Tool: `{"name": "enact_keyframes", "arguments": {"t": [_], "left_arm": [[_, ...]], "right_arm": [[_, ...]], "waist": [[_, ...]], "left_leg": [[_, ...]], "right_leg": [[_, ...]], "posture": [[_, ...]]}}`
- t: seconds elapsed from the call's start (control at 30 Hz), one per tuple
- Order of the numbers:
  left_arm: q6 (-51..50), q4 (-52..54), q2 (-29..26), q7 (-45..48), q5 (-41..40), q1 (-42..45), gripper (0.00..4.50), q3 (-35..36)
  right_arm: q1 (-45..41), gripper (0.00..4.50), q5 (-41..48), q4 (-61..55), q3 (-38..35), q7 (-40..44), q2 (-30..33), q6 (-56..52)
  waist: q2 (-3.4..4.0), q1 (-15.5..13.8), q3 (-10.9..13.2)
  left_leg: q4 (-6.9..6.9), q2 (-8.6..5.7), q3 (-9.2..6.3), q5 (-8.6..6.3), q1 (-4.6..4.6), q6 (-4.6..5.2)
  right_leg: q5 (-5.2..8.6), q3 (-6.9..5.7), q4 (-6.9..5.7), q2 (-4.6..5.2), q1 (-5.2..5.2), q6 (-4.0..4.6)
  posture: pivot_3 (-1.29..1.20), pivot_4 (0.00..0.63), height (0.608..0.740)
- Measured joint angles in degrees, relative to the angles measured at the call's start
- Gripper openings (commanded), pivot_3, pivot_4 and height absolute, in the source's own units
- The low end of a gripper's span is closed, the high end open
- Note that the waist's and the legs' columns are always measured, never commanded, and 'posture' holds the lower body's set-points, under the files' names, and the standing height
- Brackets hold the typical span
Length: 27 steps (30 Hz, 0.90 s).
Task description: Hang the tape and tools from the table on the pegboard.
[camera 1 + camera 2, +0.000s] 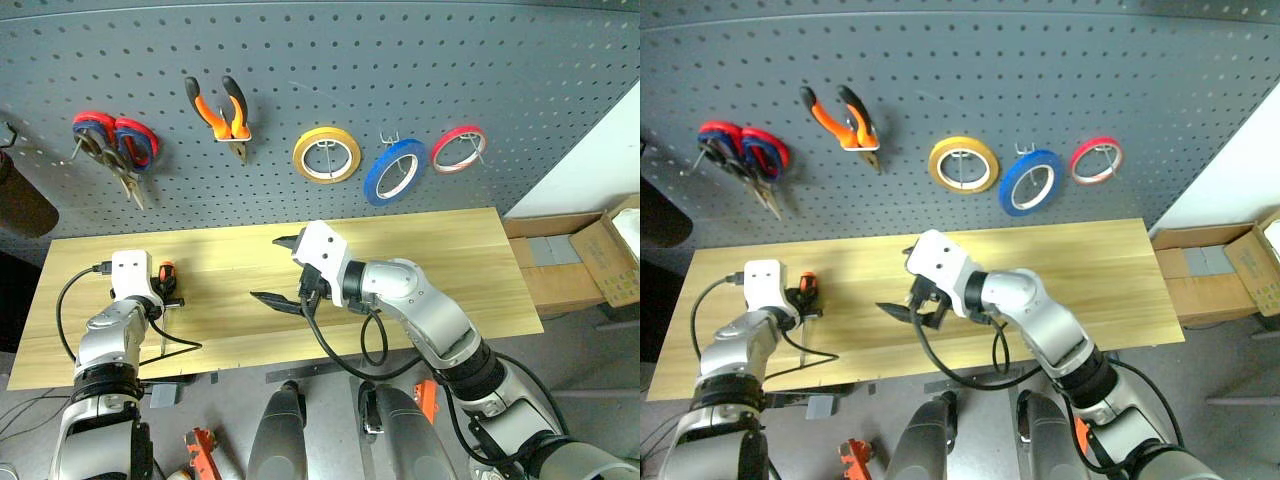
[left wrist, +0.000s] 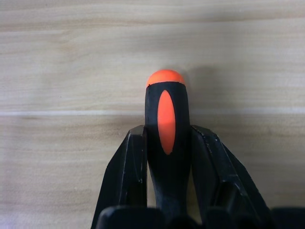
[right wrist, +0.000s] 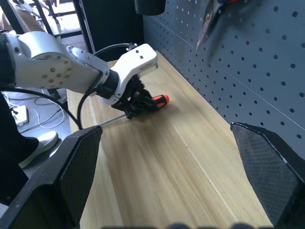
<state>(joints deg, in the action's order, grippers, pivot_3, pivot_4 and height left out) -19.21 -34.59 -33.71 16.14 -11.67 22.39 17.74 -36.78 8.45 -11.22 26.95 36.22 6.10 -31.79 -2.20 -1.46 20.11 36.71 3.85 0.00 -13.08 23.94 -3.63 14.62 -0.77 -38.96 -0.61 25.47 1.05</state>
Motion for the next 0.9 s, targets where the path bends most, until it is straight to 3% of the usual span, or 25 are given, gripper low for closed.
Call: {"name": "enact_keyframes", "arguments": {"t": [0.1, 0.2, 0.43, 0.63, 0.9], "left_arm": [[-1.6, 9.03, 0.91, -0.94, -0.71, -4.66, 0.92, 0.6], [-5.58, 24.76, 4.13, -4.83, -2.25, -10.04, 0.92, 2.55], [-14.52, 49.68, 7.77, -14.97, -1.66, -13.91, 0.92, 5.52], [-17.51, 59.87, 8.56, -20.95, 0.81, -12.97, 0.92, 9.16], [-14.38, 62.31, 1.65, -22.78, 5.82, -3.26, 0.92, 10.72]], "right_arm": [[-0.65, 4.5, 4.36, -1.2, -4.81, -0.21, -2.66, -2.66], [-4.55, 4.5, 11.2, -3.62, -11.52, -1.25, -6.32, -7.02], [-5.4, 4.5, 19.02, -6.69, -17.04, -3.44, -7.91, -10.47], [-6.14, 4.5, 26.95, -9.06, -21.64, -6.6, -10.69, -12.77], [-6.74, 4.5, 28.99, -8.73, -22.09, -8.88, -11.07, -12.17]], "waist": [[0.01, 0.0, 0.01], [0.0, -0.02, 0.01], [-0.08, -0.43, -0.04], [-0.09, -0.54, -0.05], [-0.12, -2.01, -0.08]], "left_leg": [[-0.05, 0.1, -0.01, 0.01, 0.04, -0.03], [-0.07, 0.08, -0.06, 0.01, 0.05, -0.05], [-0.16, -0.11, -0.08, 0.0, 0.07, -0.03], [-0.34, -0.11, -0.08, 0.04, 0.05, -0.09], [-0.44, -0.15, -0.06, 0.15, 0.04, -0.26]], "right_leg": [[0.0, 0.0, -0.01, 0.06, 0.04, 0.0], [-0.01, -0.02, -0.01, 0.11, 0.04, 0.0], [0.03, -0.02, 0.04, 0.23, 0.02, -0.07], [0.03, -0.03, 0.05, 0.21, 0.06, -0.07], [0.03, -0.04, 0.1, 0.2, 0.08, -0.07]], "posture": [[0.14, 0.361, 0.74], [0.16, 0.346, 0.74], [0.21, 0.324, 0.74], [0.23, 0.315, 0.74], [0.26, 0.305, 0.74]]}}
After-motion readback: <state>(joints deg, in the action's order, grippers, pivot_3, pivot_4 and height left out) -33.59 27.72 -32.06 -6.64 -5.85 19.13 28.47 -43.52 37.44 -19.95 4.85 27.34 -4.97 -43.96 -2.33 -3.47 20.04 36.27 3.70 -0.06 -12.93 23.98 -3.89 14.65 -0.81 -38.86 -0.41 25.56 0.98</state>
